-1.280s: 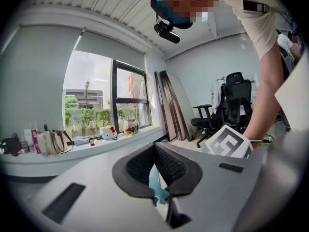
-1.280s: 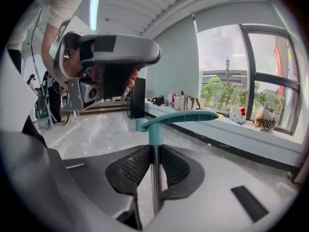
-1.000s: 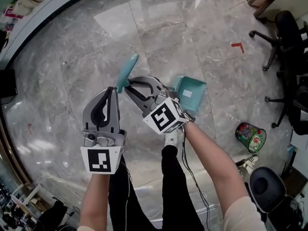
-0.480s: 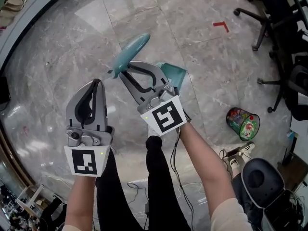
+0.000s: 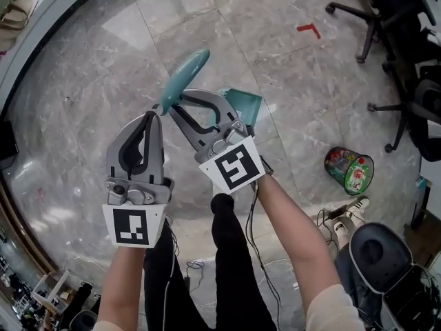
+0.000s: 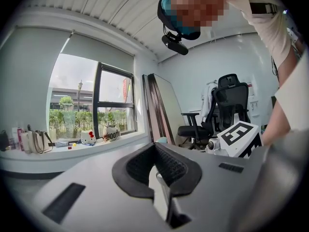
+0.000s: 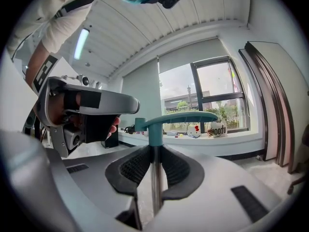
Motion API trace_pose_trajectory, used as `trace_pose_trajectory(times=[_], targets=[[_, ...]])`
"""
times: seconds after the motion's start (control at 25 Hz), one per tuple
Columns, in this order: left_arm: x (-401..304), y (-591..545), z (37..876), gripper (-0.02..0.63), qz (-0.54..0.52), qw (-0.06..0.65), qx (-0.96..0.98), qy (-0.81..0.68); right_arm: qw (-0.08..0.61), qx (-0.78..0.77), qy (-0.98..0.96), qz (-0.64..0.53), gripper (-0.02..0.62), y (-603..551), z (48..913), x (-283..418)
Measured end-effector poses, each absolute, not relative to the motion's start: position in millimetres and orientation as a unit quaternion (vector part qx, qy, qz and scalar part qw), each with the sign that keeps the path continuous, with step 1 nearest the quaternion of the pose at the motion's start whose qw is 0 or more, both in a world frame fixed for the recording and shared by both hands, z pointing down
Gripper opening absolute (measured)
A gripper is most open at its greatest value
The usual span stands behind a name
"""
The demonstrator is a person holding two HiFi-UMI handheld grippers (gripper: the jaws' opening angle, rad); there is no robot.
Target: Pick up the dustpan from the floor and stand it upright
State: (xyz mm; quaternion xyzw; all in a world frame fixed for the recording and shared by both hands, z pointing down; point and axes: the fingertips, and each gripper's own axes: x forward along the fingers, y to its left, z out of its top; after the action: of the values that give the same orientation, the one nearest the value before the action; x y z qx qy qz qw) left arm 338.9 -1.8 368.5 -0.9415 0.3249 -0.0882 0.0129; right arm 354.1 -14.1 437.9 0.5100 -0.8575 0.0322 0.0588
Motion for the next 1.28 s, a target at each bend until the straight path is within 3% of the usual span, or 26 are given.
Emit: trace_pose_trajectory(times=[0.48, 0.68, 0.76, 0.96, 1.12, 1.28], targets=[[330, 10, 371, 0.011, -0.084, -0.004, -0.944, 0.320, 0.094, 0.528, -0.844, 0.033, 0.086, 7, 440, 361], [314, 13, 345, 0.011, -0.068, -0.015, -0.947, 0.314, 0.009, 0.628, -0.767, 0.130, 0.076, 27, 432, 389], [312, 20, 327, 0.011, -0.055, -0.017, -0.951, 0.303, 0.012, 0.654, -0.742, 0.151, 0.018, 47, 423, 392], [289, 46, 280, 0.011, -0.022, -0.012, -0.966, 0.259, -0.005, 0.703, -0.700, 0.124, 0.017, 96, 356, 371], [249, 96, 232, 0.011, -0.013, -0.058, -0.978, 0.198, 0.009, 0.716, -0.687, 0.121, 0.017, 145, 298, 318], [206, 149, 156, 0.011, -0.013, -0.044, -0.988, 0.150, 0.006, 0.729, -0.671, 0.137, 0.017, 195, 222, 272]])
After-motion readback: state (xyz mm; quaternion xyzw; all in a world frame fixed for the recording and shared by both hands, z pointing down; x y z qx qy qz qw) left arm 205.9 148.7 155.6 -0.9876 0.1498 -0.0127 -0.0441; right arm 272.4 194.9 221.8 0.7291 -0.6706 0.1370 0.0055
